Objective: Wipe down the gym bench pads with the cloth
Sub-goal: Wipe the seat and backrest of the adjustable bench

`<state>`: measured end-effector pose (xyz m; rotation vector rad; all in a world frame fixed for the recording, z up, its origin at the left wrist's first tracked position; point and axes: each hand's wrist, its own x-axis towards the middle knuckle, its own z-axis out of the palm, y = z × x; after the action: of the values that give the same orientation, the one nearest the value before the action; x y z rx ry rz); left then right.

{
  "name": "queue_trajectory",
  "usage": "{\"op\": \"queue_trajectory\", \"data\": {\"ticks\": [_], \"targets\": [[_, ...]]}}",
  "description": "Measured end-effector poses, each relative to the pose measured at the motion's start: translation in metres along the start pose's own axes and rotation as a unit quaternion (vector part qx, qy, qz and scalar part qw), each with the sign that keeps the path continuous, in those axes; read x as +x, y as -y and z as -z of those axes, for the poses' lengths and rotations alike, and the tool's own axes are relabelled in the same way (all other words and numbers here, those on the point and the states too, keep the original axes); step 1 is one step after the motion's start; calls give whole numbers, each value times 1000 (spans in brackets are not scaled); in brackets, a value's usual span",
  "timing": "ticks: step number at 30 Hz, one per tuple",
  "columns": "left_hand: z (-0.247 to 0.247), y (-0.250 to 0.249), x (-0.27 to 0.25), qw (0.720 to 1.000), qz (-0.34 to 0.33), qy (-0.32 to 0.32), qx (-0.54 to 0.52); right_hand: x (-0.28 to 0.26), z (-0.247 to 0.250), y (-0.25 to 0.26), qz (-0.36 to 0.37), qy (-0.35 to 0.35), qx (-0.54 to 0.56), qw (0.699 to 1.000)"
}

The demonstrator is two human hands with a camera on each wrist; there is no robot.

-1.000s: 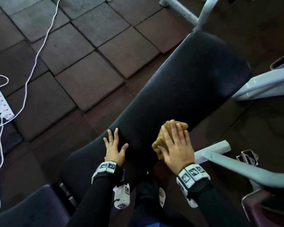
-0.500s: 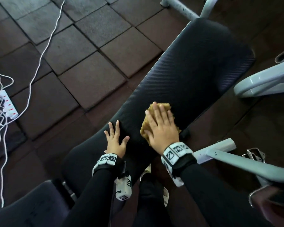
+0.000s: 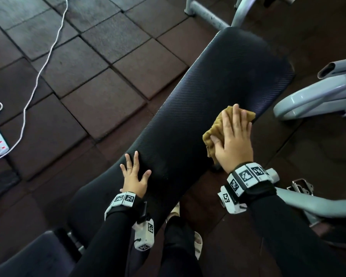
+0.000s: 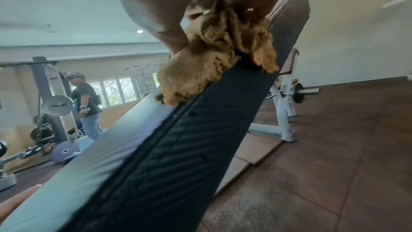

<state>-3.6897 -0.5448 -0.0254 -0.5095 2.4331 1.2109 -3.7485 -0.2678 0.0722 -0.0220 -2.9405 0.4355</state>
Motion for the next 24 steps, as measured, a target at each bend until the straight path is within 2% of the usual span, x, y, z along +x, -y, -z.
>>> {"op": "queue_trajectory", "data": {"ticks": [6, 11, 14, 18, 24], "targets": [[-1, 2, 1, 1000, -2, -5, 0, -36, -15, 12, -79, -80, 160, 981], [-4, 5, 4, 1000, -12, -11, 7, -47, -31, 32, -150, -85, 275, 946], [-4, 7, 5, 1000, -16, -10, 2, -40, -34, 36, -184, -95, 293, 933], [-5, 10, 8, 1000, -26, -7, 7, -44, -42, 33, -180, -124, 288, 932], [-5, 14, 7, 999, -49, 2, -3, -97, -77, 48, -189, -113, 348, 911]]}}
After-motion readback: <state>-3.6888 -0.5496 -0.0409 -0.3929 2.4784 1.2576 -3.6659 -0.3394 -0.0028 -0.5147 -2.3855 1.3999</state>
